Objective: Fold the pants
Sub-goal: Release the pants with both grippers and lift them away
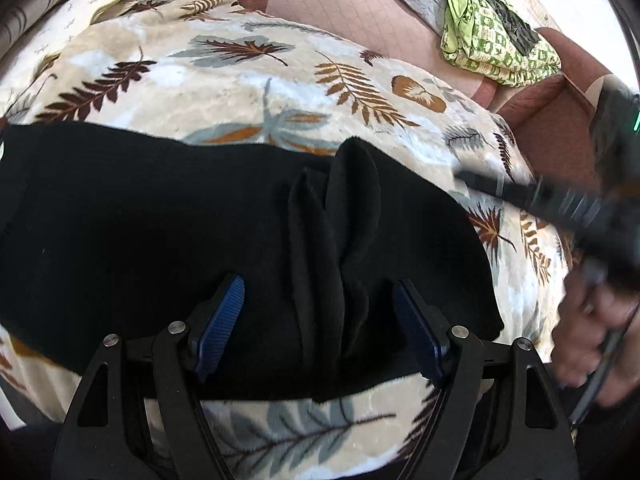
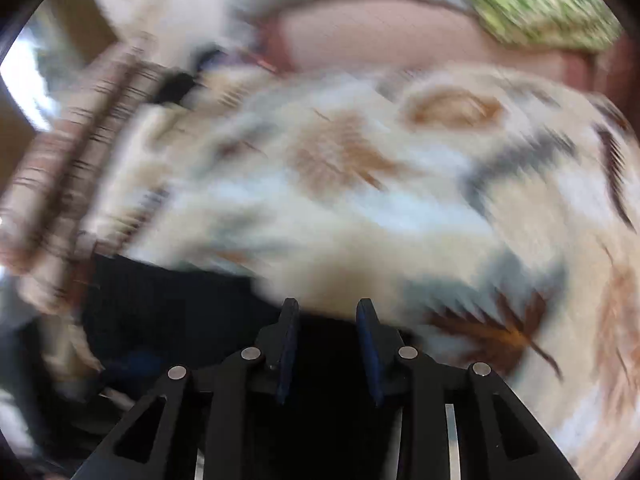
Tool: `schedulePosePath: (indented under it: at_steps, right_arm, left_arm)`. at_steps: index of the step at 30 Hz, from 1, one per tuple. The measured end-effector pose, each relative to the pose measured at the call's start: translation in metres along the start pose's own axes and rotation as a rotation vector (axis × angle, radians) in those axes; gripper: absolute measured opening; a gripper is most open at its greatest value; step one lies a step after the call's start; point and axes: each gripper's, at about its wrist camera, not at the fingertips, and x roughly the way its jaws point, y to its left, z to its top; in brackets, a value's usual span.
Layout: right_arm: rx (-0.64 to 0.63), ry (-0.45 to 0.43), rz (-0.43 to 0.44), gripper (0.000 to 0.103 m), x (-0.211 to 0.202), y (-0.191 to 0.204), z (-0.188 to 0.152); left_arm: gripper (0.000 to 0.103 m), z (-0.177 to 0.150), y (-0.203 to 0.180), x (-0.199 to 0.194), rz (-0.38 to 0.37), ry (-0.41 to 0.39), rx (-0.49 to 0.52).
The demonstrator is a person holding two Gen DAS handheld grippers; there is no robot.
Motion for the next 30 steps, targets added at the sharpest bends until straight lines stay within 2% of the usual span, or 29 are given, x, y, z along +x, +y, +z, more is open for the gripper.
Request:
schedulePosePath:
  at_steps: [2, 3, 4, 5, 6, 9, 12, 14, 15, 18, 19, 21, 24, 27, 29, 30]
  right_arm:
    - [-0.091, 0.018, 0.057, 0.030, 0.010, 0.029, 0.011]
    - [-0.163, 0.066, 0.046, 0.030, 0.027, 0.045, 0.012]
    - [-0.249, 0.203, 0.005, 0.031, 0.060, 0.058, 0.004]
    - [-0.305, 0.275, -0.040, 0.032, 0.081, 0.063, -0.007]
    - [-0.318, 0.216, -0.042, 0.033, 0.079, 0.065, -0.006]
    - [-0.234, 0.247, 0.002, 0.033, 0.063, 0.055, 0.010]
    - [-0.202, 0.139, 0.043, 0.033, 0.022, 0.056, 0.016]
    - [-0.175, 0.107, 0.082, 0.033, 0.007, 0.058, 0.012]
    - [-0.178, 0.111, 0.090, 0.035, 0.006, 0.058, 0.004]
    - [-0.217, 0.188, 0.011, 0.042, 0.047, 0.055, -0.030]
    - [-0.217, 0.092, 0.043, 0.044, 0.043, 0.051, -0.035]
    - [-0.202, 0.075, 0.065, 0.043, 0.033, 0.049, -0.036]
    - [-0.202, 0.063, 0.094, 0.043, 0.009, 0.049, -0.034]
    - [-0.264, -0.091, 0.081, 0.043, -0.035, 0.043, -0.043]
    - [-0.277, -0.188, 0.047, 0.044, -0.058, 0.031, -0.053]
    - [-0.241, -0.230, 0.037, 0.045, -0.069, 0.019, -0.056]
  left_arm:
    - [0.077, -0.002, 0.000, 0.000, -0.002, -0.001, 0.002]
    - [0.077, -0.002, 0.000, 0.000, -0.002, -0.001, 0.003]
    - [0.077, -0.002, 0.001, 0.000, -0.002, -0.001, 0.000]
    - [0.077, -0.002, 0.002, 0.001, -0.002, 0.005, -0.007]
    - [0.077, -0.003, 0.003, 0.000, -0.007, -0.002, -0.008]
    - [0.077, -0.003, 0.004, -0.003, -0.024, -0.012, -0.011]
    - [0.077, -0.002, 0.008, -0.007, -0.037, -0.024, -0.029]
    - [0.077, -0.001, 0.011, -0.011, -0.018, -0.043, -0.042]
    - [0.077, -0.001, 0.013, -0.014, 0.003, -0.056, -0.045]
    - [0.077, -0.004, 0.020, -0.021, 0.065, -0.087, -0.057]
    - [0.077, -0.006, 0.023, -0.023, 0.076, -0.092, -0.062]
    - [0.077, -0.010, 0.030, -0.035, 0.081, -0.130, -0.082]
    - [0.077, -0.022, 0.054, -0.070, 0.111, -0.236, -0.130]
    - [0.078, -0.038, 0.104, -0.110, 0.116, -0.327, -0.284]
    - [0.083, -0.047, 0.135, -0.123, 0.096, -0.352, -0.390]
    - [0.085, -0.049, 0.149, -0.124, 0.081, -0.354, -0.437]
